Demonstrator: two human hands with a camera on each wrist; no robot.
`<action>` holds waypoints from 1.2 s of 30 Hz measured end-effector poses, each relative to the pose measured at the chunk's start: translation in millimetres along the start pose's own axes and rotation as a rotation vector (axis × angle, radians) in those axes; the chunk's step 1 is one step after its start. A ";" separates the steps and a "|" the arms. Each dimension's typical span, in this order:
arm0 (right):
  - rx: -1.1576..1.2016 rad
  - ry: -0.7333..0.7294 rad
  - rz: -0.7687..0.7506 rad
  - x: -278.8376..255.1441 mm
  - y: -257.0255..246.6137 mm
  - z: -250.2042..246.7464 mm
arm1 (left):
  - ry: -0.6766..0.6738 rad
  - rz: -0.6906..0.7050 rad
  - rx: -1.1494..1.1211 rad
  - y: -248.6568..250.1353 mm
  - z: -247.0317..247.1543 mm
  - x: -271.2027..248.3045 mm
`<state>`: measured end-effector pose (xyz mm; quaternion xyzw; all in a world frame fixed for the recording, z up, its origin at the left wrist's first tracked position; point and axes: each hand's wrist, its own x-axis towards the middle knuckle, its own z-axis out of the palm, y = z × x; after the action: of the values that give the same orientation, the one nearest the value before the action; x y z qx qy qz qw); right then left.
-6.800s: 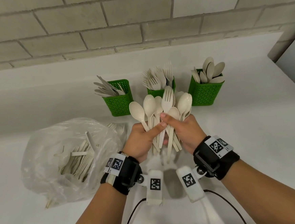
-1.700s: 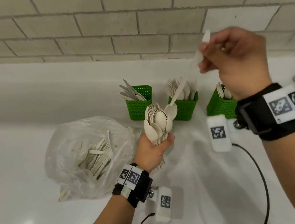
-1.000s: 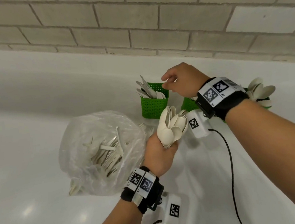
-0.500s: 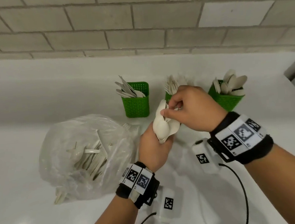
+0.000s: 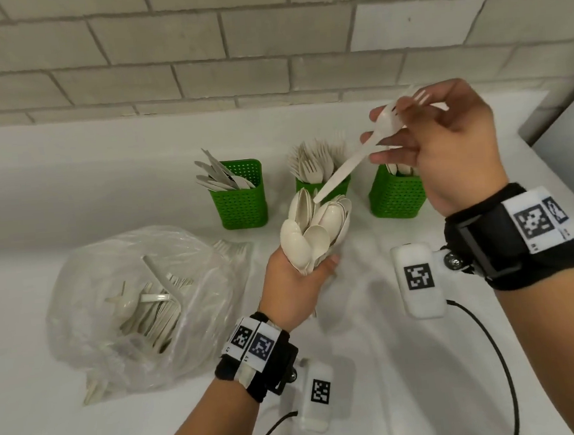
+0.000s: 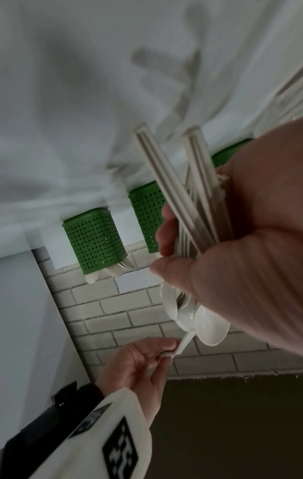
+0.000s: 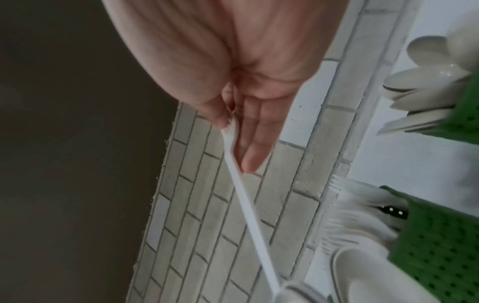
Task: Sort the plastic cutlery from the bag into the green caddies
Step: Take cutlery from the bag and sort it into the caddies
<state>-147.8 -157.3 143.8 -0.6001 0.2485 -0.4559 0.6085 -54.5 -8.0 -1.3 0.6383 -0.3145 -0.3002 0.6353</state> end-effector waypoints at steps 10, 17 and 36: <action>-0.143 0.003 -0.180 32.6 8.1 -17.1 | 0.015 -0.109 -0.281 6.5 -7.9 0.7; -0.490 -0.049 -0.162 57.1 49.8 -3.8 | -0.066 -0.183 -0.495 17.4 -16.7 4.2; -0.428 -0.527 0.137 -16.8 66.5 23.6 | 0.002 -0.214 -0.528 30.0 -13.5 2.9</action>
<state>-118.5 -140.1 79.8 -0.7932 0.2125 -0.1810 0.5412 -42.8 -1.7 28.9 0.4805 -0.1555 -0.4366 0.7446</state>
